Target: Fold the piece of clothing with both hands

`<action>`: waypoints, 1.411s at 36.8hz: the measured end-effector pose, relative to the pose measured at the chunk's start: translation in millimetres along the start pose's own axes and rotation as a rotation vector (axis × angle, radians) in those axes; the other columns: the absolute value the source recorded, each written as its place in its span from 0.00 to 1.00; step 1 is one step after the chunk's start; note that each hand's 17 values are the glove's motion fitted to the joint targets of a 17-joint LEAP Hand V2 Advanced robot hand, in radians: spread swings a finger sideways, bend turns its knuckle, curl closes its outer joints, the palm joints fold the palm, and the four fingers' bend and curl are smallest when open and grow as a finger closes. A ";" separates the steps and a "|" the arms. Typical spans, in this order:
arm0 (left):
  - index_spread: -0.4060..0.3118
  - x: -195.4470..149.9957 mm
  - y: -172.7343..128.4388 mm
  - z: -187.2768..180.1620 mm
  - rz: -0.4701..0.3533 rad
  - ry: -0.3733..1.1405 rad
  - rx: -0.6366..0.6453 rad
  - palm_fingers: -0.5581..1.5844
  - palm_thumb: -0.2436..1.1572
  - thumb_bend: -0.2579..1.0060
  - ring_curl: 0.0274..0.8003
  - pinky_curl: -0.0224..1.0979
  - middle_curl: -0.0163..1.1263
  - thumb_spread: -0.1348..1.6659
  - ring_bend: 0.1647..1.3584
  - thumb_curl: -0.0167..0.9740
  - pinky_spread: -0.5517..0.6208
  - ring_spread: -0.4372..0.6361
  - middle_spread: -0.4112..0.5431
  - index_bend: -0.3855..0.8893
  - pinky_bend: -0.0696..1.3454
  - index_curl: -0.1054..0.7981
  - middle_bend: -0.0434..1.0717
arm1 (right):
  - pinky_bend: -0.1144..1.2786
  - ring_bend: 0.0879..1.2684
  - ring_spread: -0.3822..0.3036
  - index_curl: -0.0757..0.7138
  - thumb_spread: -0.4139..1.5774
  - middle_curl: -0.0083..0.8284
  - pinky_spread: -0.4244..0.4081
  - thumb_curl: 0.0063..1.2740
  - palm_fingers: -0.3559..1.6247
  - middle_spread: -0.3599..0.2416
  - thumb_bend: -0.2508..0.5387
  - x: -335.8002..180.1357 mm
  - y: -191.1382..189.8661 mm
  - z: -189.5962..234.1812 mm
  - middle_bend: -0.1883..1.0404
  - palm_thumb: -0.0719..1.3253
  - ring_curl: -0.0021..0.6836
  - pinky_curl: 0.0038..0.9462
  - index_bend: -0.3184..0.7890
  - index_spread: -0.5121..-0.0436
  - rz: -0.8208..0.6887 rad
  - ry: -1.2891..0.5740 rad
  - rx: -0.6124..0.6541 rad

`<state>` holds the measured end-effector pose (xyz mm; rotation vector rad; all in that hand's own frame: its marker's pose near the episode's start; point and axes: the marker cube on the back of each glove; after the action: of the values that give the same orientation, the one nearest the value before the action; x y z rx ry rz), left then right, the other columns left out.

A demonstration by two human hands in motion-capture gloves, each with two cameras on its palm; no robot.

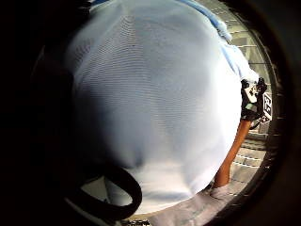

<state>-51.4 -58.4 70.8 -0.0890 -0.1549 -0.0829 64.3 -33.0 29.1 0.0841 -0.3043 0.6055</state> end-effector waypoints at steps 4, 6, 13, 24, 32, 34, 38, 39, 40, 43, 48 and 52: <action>0.44 1.3 6.9 -12.5 0.005 -0.002 0.003 0.43 0.30 0.19 0.40 0.38 0.31 0.96 0.31 0.16 0.78 0.56 0.47 0.41 0.29 0.53 0.18 | 0.53 0.45 0.26 0.54 0.70 0.40 0.24 0.29 0.78 0.35 0.56 -2.0 -0.7 -3.0 0.31 0.71 0.56 0.41 0.64 0.51 -0.006 -0.043 0.003; 0.45 2.0 11.5 -18.4 0.015 0.011 -0.018 0.43 0.29 0.19 0.40 0.38 0.31 0.96 0.31 0.15 0.78 0.58 0.47 0.41 0.30 0.52 0.18 | 0.53 0.45 0.23 0.55 0.69 0.41 0.21 0.30 0.79 0.32 0.57 0.9 -8.1 -5.3 0.32 0.75 0.57 0.41 0.60 0.52 0.009 -0.051 0.055; 0.45 -16.0 -32.3 22.5 0.024 0.161 -0.102 0.45 0.27 0.21 0.40 0.37 0.30 0.96 0.33 0.15 0.78 0.58 0.48 0.43 0.30 0.52 0.18 | 0.50 0.44 0.17 0.57 0.63 0.45 0.15 0.34 0.80 0.26 0.51 -7.3 -52.1 15.2 0.32 0.78 0.58 0.40 0.51 0.51 -0.076 -0.253 0.119; 0.42 -56.1 -6.3 -72.6 -0.114 0.177 0.190 0.52 0.42 0.29 0.41 0.38 0.31 0.96 0.35 0.22 0.67 0.48 0.42 0.41 0.32 0.50 0.20 | 0.48 0.42 0.16 0.59 0.53 0.47 0.13 0.40 0.80 0.21 0.39 -164.9 23.3 -9.5 0.30 0.80 0.58 0.39 0.45 0.48 -0.527 -0.331 0.227; 0.40 -97.3 23.0 -78.1 -0.282 0.342 0.278 0.53 0.48 0.34 0.41 0.39 0.32 0.96 0.34 0.25 0.62 0.44 0.38 0.41 0.31 0.50 0.19 | 0.48 0.42 0.16 0.61 0.49 0.46 0.12 0.44 0.79 0.18 0.33 -260.3 114.6 65.1 0.29 0.82 0.59 0.39 0.43 0.46 -0.841 -0.105 0.293; 0.40 -106.1 27.0 -77.6 -0.309 0.369 0.291 0.53 0.50 0.35 0.41 0.39 0.32 0.96 0.34 0.26 0.61 0.43 0.37 0.41 0.31 0.49 0.19 | 0.48 0.42 0.16 0.61 0.49 0.46 0.12 0.45 0.79 0.18 0.32 -271.6 130.2 84.1 0.28 0.83 0.59 0.39 0.43 0.46 -0.892 -0.066 0.304; 0.40 -126.3 38.7 -74.7 -0.350 0.383 0.295 0.53 0.53 0.37 0.41 0.39 0.32 0.96 0.34 0.27 0.60 0.42 0.36 0.41 0.31 0.49 0.19 | 0.49 0.42 0.16 0.59 0.47 0.46 0.12 0.47 0.78 0.17 0.30 -286.7 159.4 129.4 0.29 0.84 0.60 0.39 0.41 0.44 -0.993 0.023 0.336; 0.40 -129.9 41.0 -74.1 -0.354 0.382 0.296 0.53 0.53 0.38 0.41 0.39 0.32 0.96 0.34 0.28 0.59 0.42 0.36 0.41 0.31 0.49 0.19 | 0.49 0.42 0.16 0.59 0.47 0.46 0.12 0.47 0.78 0.17 0.30 -289.6 163.8 138.3 0.29 0.84 0.60 0.39 0.40 0.44 -1.010 0.030 0.347; 0.40 -132.4 42.3 -73.2 -0.354 0.385 0.299 0.53 0.54 0.38 0.41 0.39 0.32 0.96 0.33 0.28 0.59 0.42 0.36 0.41 0.31 0.49 0.19 | 0.49 0.43 0.16 0.59 0.47 0.46 0.12 0.48 0.78 0.17 0.30 -292.0 168.0 144.9 0.29 0.84 0.60 0.39 0.40 0.44 -1.024 0.029 0.351; 0.40 -134.2 41.5 -69.6 -0.334 0.398 0.324 0.54 0.56 0.40 0.41 0.40 0.32 0.96 0.33 0.29 0.55 0.41 0.36 0.39 0.32 0.48 0.19 | 0.50 0.43 0.16 0.57 0.46 0.46 0.11 0.49 0.77 0.17 0.29 -290.2 181.6 159.7 0.29 0.84 0.60 0.39 0.39 0.43 -1.055 0.035 0.280; 0.41 -122.6 38.4 -74.2 -0.276 0.383 0.376 0.55 0.58 0.42 0.41 0.41 0.31 0.96 0.34 0.31 0.48 0.41 0.36 0.39 0.36 0.46 0.18 | 0.52 0.45 0.15 0.52 0.45 0.47 0.11 0.50 0.75 0.16 0.29 -277.6 182.8 168.4 0.30 0.84 0.61 0.40 0.33 0.41 -1.104 0.072 0.057; 0.40 -108.1 35.9 -78.6 -0.227 0.338 0.374 0.53 0.59 0.43 0.41 0.41 0.32 0.96 0.33 0.32 0.51 0.41 0.36 0.42 0.32 0.47 0.20 | 0.57 0.47 0.14 0.42 0.46 0.47 0.13 0.51 0.68 0.17 0.28 -267.6 177.0 159.1 0.29 0.84 0.62 0.41 0.23 0.40 -1.148 0.048 -0.202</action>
<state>-142.8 -22.1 -26.5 0.3156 0.1599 -0.2920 -286.3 -60.6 96.9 0.0375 -0.2215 -0.5608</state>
